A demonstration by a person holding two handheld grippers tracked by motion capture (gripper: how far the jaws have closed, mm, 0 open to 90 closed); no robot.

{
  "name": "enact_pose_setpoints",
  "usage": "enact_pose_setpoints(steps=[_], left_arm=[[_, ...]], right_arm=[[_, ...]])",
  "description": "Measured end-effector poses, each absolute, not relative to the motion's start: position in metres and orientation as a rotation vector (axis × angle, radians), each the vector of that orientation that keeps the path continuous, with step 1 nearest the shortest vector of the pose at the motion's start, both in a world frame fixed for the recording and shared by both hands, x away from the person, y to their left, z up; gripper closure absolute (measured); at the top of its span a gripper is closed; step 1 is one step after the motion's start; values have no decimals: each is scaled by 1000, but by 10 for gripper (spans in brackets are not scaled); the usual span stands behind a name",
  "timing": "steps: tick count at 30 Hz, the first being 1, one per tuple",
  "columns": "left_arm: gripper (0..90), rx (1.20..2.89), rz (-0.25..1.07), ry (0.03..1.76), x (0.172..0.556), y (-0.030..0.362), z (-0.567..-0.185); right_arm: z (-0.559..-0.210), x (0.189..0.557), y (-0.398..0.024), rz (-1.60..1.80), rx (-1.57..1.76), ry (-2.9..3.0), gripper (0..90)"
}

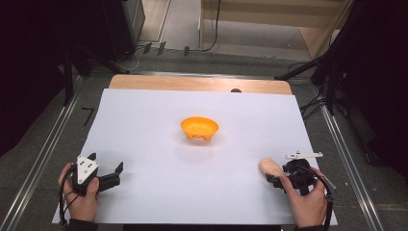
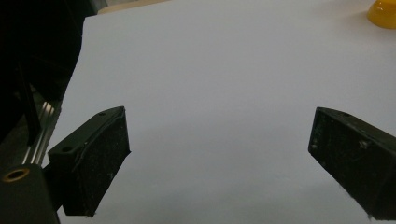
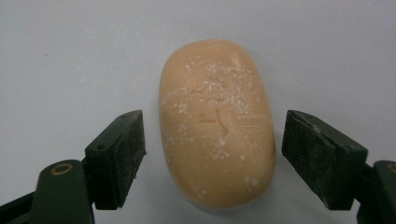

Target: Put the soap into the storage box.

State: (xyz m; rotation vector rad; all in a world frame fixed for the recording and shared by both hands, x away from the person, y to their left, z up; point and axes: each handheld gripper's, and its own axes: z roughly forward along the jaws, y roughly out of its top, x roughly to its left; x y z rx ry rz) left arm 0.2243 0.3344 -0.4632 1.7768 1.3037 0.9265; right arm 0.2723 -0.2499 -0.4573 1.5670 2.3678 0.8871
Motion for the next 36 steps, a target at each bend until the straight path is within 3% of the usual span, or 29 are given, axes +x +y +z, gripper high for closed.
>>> enact_pose_setpoints(steps=[9,36], left_arm=[[61,1779,933,1304,224,333,-463],[70,1785,936,1297,224,333,-464]], right_arm=[[-464,280,-243,805,1553,2402,286],[-466,277,-236,716,1434,2416,330]])
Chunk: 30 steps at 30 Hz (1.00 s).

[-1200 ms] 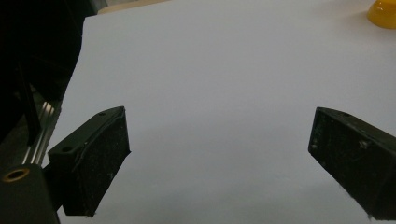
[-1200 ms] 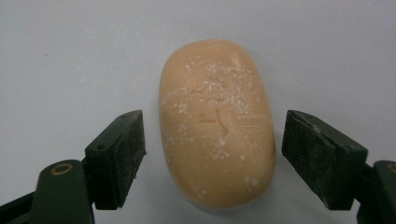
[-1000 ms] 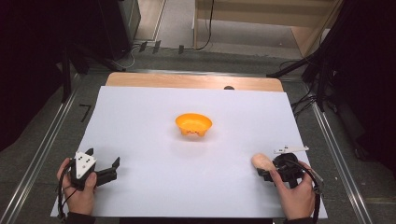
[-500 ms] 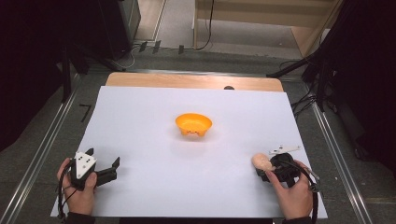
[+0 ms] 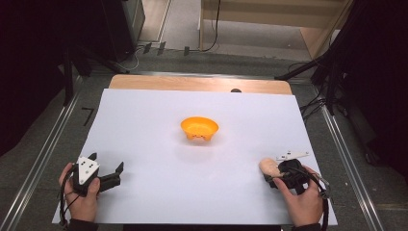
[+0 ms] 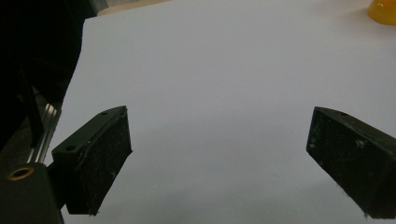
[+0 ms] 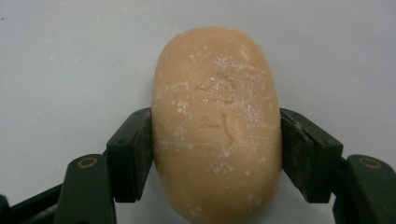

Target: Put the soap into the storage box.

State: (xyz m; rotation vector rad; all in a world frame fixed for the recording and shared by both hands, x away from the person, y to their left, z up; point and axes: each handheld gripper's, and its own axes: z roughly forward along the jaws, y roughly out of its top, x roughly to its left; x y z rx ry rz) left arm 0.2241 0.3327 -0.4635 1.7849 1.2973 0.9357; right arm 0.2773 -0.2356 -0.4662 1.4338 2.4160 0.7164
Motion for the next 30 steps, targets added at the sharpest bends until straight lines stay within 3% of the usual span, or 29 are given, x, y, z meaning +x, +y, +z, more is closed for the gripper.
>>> enact_pose_setpoints(steps=[17,30], left_arm=[[71,1785,936,1295,224,333,-464],[70,1778,934,1304,224,333,-463]], right_arm=[[-462,277,-238,797,1353,2456,332],[-449,284,-227,820,1095,2550,331]])
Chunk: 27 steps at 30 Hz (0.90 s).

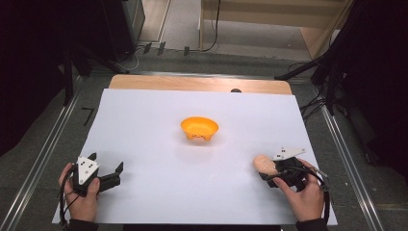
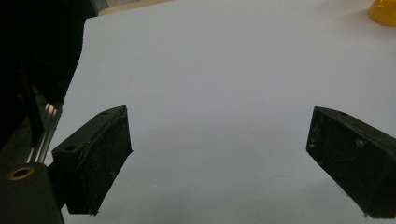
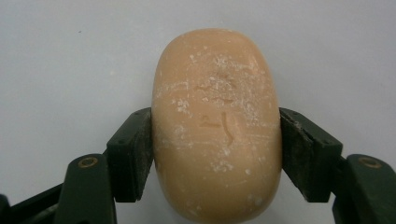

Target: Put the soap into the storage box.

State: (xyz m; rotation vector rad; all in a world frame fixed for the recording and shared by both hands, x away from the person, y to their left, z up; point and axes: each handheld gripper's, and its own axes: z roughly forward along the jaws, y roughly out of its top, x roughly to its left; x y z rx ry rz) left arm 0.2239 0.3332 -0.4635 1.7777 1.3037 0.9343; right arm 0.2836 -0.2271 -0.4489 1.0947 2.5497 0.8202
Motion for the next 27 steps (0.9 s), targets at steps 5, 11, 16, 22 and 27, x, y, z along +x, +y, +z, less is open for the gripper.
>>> enact_pose_setpoints(steps=[5,11,16,22,27], left_arm=[[70,1775,926,1303,224,335,-463],[71,1766,915,1304,224,335,-463],[71,1763,912,1306,224,336,-463],[71,1765,911,1305,224,336,-463],[71,1765,911,1305,224,335,-463]], right_arm=[[-446,290,-217,822,1043,2566,332],[-441,301,-206,853,971,2586,331],[-436,310,-198,863,935,2599,331],[-432,320,-191,870,877,2593,331],[-429,328,-187,899,851,2602,331]])
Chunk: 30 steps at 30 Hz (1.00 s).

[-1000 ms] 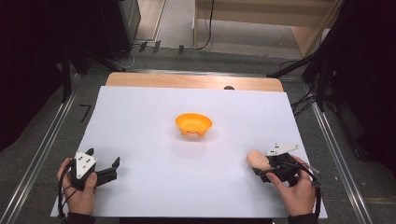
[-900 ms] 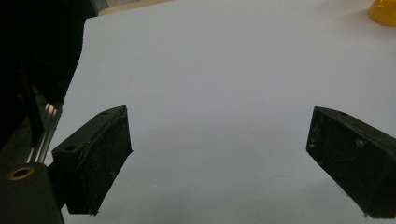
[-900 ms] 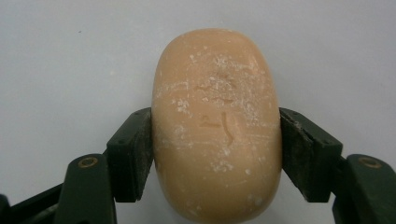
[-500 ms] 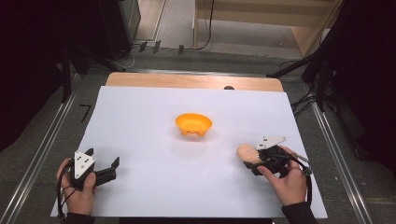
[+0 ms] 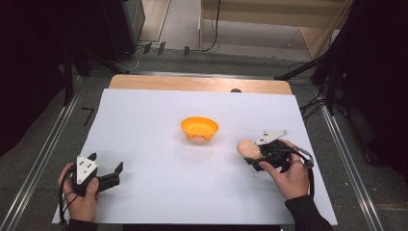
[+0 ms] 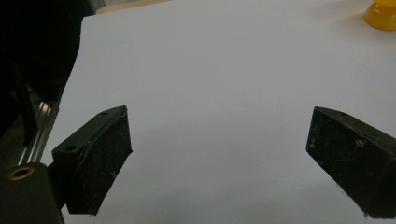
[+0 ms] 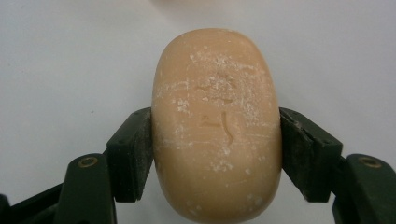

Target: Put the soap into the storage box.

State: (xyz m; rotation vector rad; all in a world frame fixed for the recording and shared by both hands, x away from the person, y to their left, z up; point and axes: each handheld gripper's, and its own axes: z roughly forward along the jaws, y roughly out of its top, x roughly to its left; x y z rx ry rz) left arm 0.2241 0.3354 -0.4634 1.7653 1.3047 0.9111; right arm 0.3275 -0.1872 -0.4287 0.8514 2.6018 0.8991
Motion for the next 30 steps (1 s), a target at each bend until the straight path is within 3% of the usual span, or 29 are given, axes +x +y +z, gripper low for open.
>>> enact_pose_setpoints(steps=[30], left_arm=[[71,1769,911,1302,224,335,-463]], right_arm=[[-403,363,-151,976,648,2633,331]])
